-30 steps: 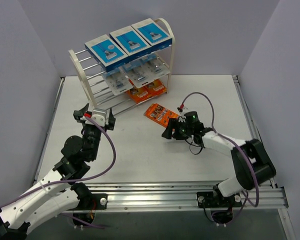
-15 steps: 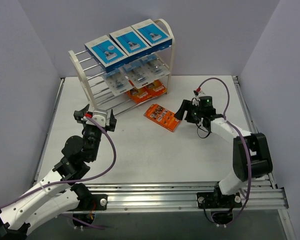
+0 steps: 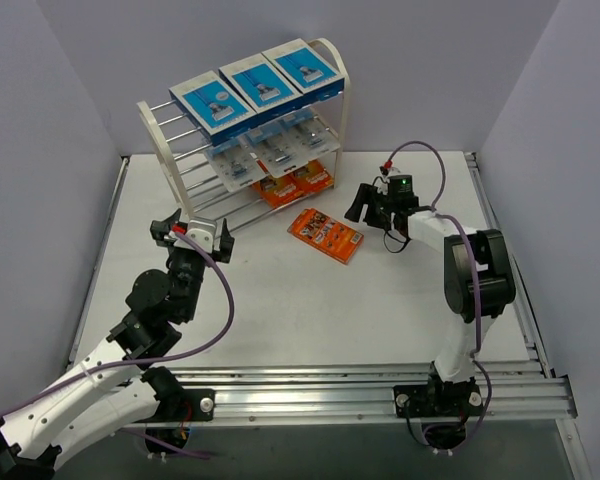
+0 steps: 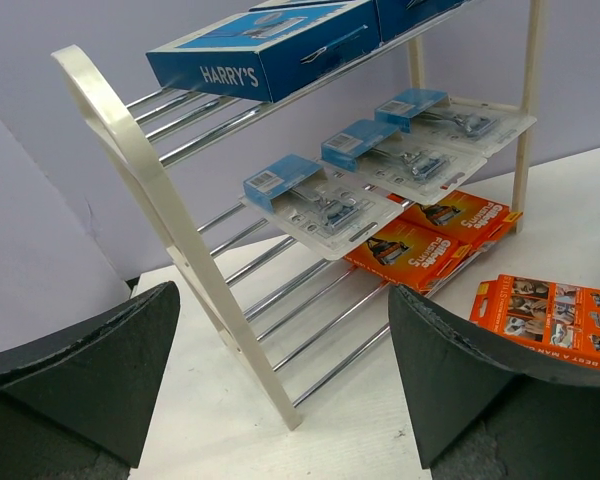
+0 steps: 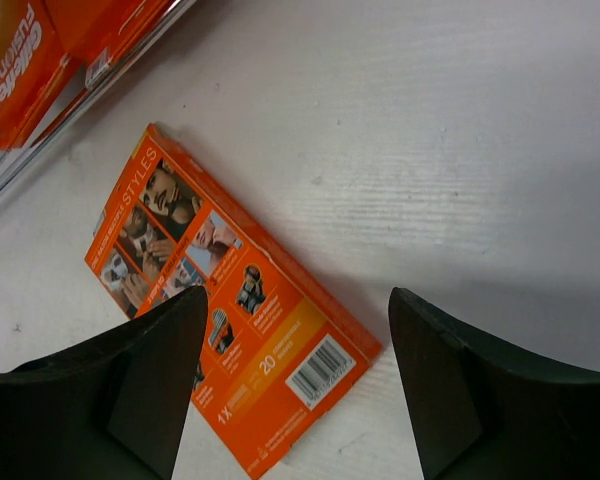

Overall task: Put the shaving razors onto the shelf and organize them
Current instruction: Grab a shaving razor with the right arm

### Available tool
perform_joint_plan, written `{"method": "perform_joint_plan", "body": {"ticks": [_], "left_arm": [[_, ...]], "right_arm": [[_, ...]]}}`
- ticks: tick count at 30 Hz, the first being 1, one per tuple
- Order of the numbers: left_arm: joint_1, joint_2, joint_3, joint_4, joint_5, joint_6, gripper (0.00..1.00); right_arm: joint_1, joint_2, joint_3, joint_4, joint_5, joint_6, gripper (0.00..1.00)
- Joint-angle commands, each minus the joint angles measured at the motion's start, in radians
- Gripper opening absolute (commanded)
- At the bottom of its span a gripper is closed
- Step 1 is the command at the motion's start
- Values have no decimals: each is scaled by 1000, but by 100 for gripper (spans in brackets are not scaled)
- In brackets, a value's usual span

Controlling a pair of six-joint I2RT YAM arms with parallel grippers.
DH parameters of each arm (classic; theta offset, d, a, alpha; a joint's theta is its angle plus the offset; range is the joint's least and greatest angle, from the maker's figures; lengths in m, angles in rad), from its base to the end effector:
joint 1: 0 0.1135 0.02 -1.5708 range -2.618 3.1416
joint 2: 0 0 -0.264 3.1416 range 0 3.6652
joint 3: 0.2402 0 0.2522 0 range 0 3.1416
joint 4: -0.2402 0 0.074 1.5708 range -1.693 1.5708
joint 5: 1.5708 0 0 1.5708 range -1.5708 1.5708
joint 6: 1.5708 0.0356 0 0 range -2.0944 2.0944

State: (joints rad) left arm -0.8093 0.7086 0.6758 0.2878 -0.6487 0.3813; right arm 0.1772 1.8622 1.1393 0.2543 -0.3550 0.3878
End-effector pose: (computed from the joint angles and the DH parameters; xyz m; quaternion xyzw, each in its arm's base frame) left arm 0.1297 -0.1049 0.3631 0.1162 0.6213 0.0311 0.7743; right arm 0.4064 0.0853 0.2008 -0.0038 0.8436 0.2881 0.4530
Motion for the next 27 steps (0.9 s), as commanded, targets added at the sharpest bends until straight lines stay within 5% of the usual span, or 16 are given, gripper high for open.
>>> {"method": "perform_joint_plan", "body": {"ticks": [1, 13, 22, 27], "left_arm": [[5, 2, 51, 13, 6, -12, 94], [4, 2, 59, -4, 29, -30, 94], [4, -3, 62, -13, 27, -35, 94], [5, -9, 65, -19, 37, -41, 94]], "right_arm": [[-5, 47, 65, 17, 8, -12, 68], [77, 28, -82, 127, -27, -43, 67], [339, -253, -386, 331, -196, 40, 64], [317, -437, -486, 318, -173, 82, 66]]}}
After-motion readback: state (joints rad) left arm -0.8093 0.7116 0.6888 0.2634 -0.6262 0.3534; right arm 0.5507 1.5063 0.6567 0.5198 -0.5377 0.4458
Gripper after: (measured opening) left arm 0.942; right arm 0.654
